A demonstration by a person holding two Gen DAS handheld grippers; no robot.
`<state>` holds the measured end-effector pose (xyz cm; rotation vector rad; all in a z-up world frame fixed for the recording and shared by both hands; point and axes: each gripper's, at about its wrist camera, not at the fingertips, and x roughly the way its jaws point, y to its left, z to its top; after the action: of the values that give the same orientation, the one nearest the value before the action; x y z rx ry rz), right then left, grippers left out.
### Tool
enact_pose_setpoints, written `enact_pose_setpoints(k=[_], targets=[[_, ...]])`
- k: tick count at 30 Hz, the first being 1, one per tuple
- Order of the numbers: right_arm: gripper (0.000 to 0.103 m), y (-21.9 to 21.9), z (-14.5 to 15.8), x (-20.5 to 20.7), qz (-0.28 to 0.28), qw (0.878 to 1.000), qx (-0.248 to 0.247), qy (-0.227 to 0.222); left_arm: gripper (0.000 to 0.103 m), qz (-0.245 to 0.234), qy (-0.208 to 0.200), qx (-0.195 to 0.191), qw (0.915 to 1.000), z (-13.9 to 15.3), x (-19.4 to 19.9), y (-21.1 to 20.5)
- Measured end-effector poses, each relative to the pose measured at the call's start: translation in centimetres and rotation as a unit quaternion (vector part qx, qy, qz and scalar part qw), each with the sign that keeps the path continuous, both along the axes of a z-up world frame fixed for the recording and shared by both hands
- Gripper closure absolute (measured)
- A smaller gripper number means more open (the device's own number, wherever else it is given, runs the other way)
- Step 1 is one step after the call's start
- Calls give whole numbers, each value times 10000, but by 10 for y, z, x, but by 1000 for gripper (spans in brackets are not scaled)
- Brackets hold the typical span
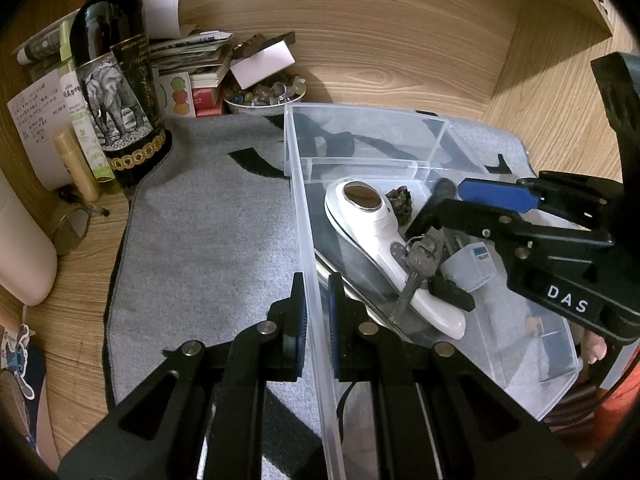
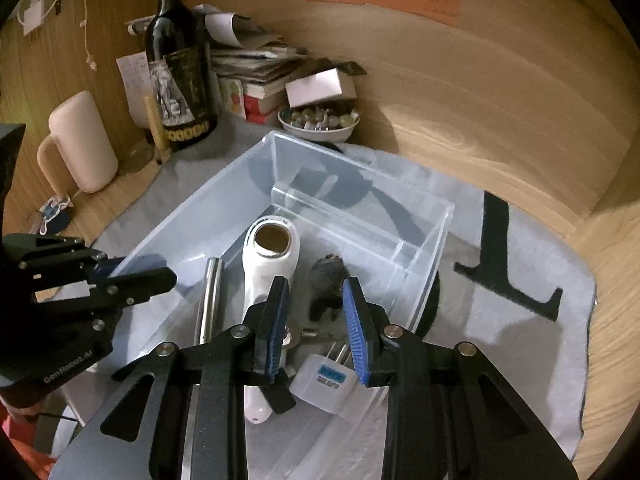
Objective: Organize rigid objects
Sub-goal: 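Lower the black item into the box beside the keys and release, then grasp the black-and-gold box on the mat with the right gripper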
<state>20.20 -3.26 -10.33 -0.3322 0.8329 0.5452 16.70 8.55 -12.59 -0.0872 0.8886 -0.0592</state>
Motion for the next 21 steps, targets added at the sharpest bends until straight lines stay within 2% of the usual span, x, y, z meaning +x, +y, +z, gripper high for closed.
enact_pose_setpoints(k=[2, 4, 6, 9, 18, 21], targets=[[75, 0, 0, -1, 9, 10000, 4, 16, 95, 0, -1, 1, 10000, 0, 0, 1], [64, -2, 3, -3, -2, 10000, 32, 15, 95, -1, 1, 0, 10000, 0, -1, 1], [60, -5, 7, -6, -35, 9999, 70, -83, 95, -1, 2, -5, 10000, 0, 0, 1], [56, -13, 17, -11, -99, 9996, 166, -199, 95, 2, 0, 7, 10000, 0, 0, 1], [56, -57, 41, -32, -454, 9974, 256, -497, 95, -1, -2, 36, 10000, -1, -1, 0], [46, -75, 41, -40, -640, 9964, 176, -535, 95, -1, 0, 40, 10000, -1, -1, 0]])
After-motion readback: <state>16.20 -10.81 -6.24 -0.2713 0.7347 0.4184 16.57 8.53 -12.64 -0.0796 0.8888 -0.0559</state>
